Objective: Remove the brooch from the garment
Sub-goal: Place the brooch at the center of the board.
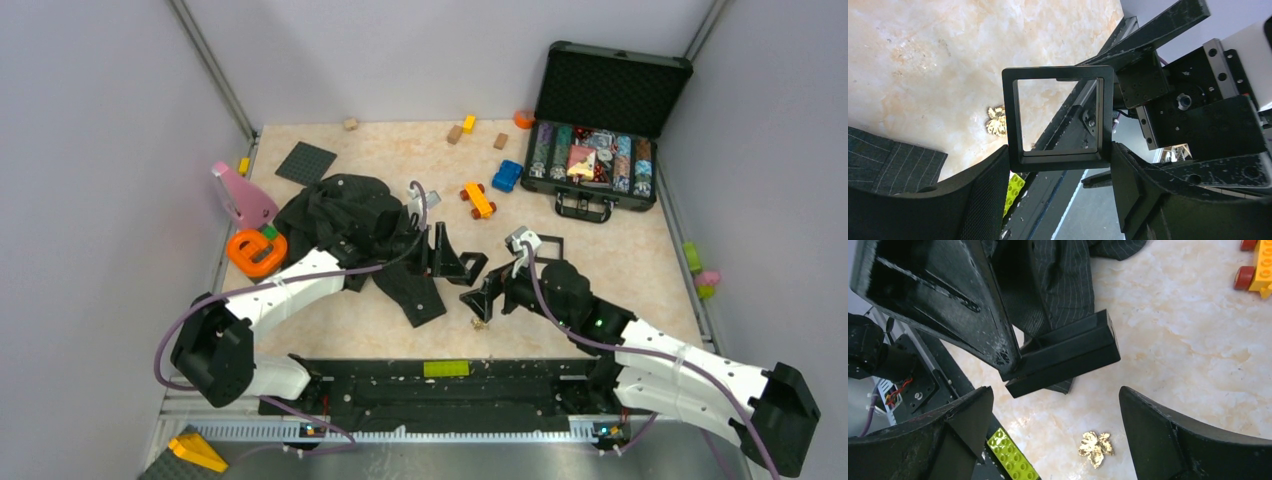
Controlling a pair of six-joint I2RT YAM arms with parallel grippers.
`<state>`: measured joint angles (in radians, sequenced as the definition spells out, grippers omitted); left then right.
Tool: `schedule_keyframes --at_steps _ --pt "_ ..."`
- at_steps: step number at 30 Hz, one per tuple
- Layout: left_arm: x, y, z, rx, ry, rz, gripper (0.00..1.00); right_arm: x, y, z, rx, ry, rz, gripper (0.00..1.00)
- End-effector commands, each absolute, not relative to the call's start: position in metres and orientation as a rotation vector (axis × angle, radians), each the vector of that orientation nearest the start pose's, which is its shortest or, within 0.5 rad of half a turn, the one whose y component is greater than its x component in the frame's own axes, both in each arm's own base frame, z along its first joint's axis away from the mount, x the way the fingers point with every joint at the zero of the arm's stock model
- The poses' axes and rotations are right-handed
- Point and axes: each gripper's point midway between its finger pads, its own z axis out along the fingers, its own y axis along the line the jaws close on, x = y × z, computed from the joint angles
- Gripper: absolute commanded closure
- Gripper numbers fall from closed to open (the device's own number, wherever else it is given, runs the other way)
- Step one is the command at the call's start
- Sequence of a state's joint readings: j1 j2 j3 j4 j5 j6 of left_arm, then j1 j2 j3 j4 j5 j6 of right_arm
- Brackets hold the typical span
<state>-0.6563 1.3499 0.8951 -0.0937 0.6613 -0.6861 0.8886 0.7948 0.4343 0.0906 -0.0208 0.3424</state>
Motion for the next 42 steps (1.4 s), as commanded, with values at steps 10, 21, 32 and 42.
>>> schedule_keyframes --at_steps 10,21,32,42 --pt "0.208 -0.326 0.194 0.421 2.28 -1.489 0.62 0.21 0.236 0.192 -0.316 1.823 0.752 0.09" --pt "0.208 -0.327 0.2 0.433 2.267 -1.511 0.63 0.202 0.202 0.17 -0.233 1.875 0.668 0.11" --pt "0.206 -0.325 0.194 0.437 2.29 -1.503 0.63 0.201 0.216 0.179 -0.263 1.858 0.732 0.54" --pt "0.206 -0.325 0.19 0.437 2.312 -1.49 0.61 0.194 0.223 0.18 -0.309 1.851 0.782 0.77"
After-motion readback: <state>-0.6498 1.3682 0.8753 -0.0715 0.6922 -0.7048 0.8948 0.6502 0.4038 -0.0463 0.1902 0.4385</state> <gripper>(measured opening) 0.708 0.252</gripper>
